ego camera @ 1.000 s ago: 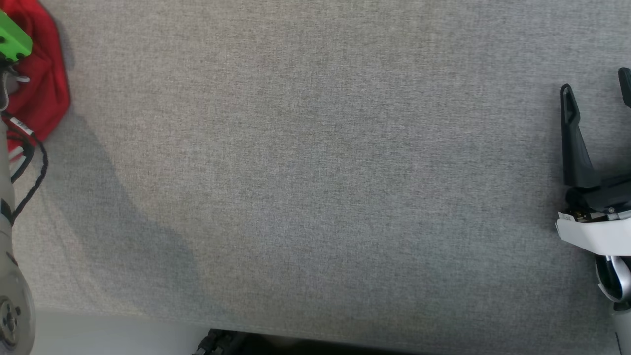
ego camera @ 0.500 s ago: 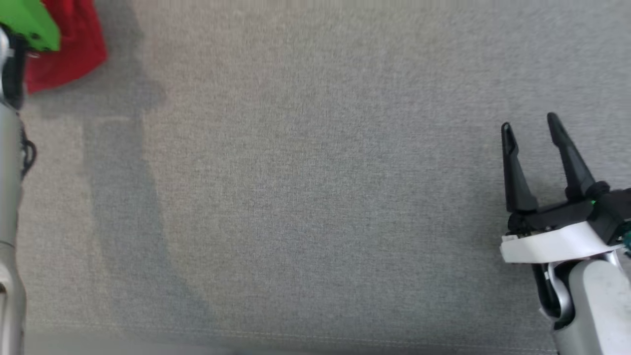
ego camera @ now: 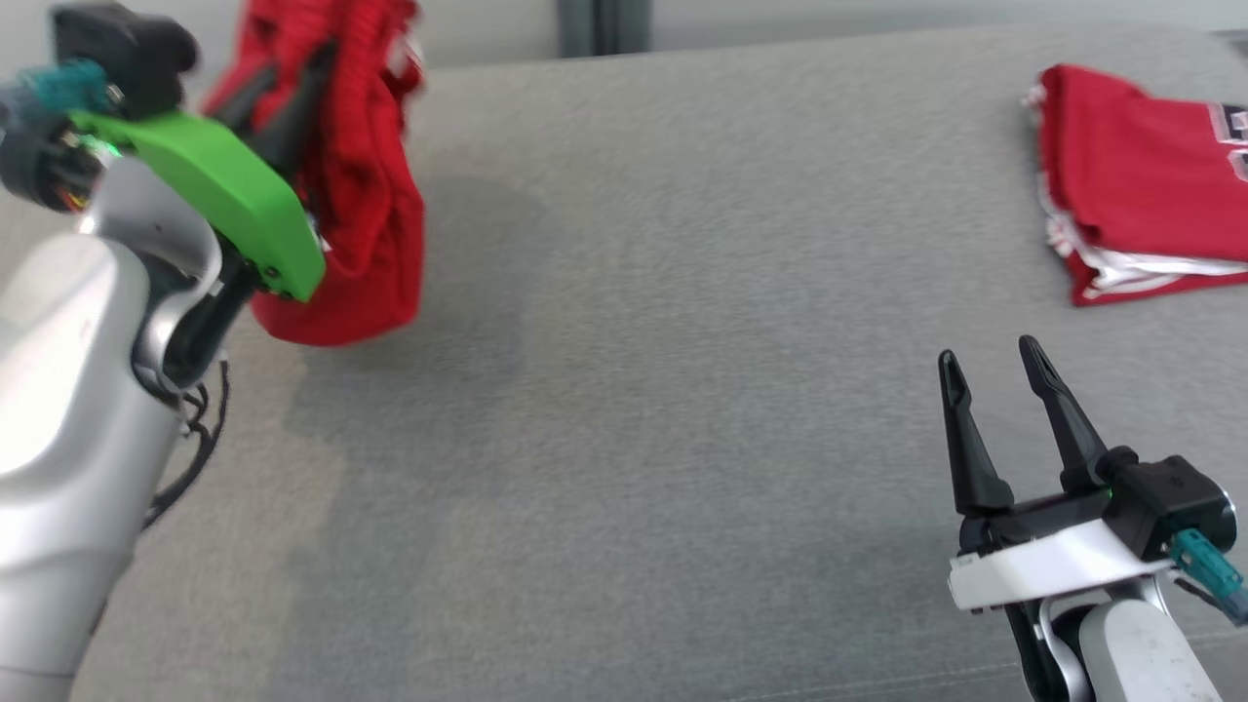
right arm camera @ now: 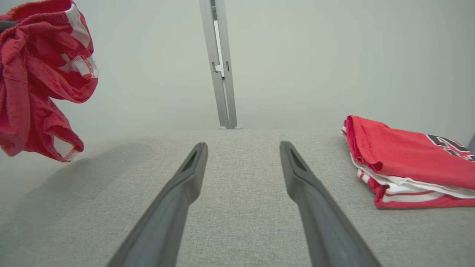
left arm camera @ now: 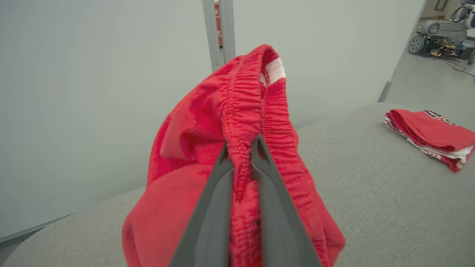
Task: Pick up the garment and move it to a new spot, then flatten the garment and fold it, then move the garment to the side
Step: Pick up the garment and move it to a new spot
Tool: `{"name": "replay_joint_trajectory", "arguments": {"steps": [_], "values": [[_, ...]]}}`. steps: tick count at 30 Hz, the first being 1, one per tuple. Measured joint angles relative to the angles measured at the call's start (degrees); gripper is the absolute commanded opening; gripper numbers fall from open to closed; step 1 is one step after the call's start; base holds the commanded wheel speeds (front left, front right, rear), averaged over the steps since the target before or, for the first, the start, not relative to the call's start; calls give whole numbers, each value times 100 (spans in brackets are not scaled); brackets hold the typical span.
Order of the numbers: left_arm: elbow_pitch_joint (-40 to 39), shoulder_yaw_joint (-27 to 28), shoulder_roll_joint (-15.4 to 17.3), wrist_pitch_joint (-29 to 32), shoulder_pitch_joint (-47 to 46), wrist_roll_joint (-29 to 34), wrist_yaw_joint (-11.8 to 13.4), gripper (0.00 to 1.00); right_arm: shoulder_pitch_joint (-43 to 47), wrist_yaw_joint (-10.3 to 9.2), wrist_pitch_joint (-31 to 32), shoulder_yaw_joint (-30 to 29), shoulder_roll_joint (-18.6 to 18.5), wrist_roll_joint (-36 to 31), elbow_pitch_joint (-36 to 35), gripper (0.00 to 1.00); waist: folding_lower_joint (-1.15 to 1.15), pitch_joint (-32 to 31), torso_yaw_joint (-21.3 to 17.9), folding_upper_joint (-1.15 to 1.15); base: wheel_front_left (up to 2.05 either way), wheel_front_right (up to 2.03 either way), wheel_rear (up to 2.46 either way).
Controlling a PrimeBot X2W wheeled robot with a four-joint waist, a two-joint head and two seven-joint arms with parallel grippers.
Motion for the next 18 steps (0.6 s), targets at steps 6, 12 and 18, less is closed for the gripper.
{"name": "replay_joint_trajectory", "arguments": {"steps": [6, 12, 18], "values": [[-643, -356, -96, 21, 489, 38, 12, 0, 119, 0, 0, -15, -25, 15, -47, 100, 0, -413, -644, 0, 0, 0, 0], [-711, -1011, -474, -165, 788, 456, 20, 0, 177, 0, 0, -11, -59, 24, -93, 100, 0, -674, -1178, 0, 0, 0, 0], [-109, -1855, -886, -525, 897, 1040, 13, 0, 143, 0, 0, 3, -43, 23, -172, 100, 0, -628, -1438, 0, 0, 0, 0]]}}
